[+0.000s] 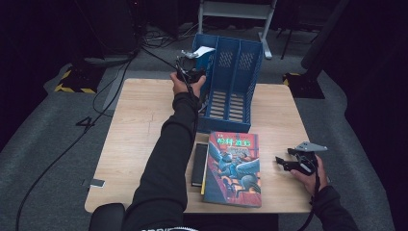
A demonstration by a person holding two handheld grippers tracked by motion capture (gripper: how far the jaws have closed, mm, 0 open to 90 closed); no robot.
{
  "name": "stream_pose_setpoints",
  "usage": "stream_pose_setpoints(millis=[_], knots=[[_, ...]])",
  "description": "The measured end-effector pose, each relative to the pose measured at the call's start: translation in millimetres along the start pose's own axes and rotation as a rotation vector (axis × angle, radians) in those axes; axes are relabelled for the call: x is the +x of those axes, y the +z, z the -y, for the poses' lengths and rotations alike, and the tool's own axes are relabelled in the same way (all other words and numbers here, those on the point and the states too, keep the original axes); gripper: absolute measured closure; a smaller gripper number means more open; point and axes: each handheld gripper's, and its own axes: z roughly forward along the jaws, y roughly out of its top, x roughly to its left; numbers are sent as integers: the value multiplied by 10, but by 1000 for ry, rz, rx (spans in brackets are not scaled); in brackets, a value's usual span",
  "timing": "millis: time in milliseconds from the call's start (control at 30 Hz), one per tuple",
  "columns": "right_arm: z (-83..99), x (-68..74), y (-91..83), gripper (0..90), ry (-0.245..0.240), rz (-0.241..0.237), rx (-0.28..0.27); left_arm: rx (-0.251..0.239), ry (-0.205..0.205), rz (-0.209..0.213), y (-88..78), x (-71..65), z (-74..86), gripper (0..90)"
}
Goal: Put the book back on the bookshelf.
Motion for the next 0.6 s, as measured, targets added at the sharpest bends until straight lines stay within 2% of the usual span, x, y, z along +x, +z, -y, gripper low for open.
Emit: stream_pose_setpoints(millis=[400, 600], knots=[[-2, -3, 2, 285, 1, -3, 3, 13, 38, 29, -198, 60, 144, 600], [-3, -2, 3, 284, 2, -3, 3, 16, 81, 34, -321, 28, 259, 598]])
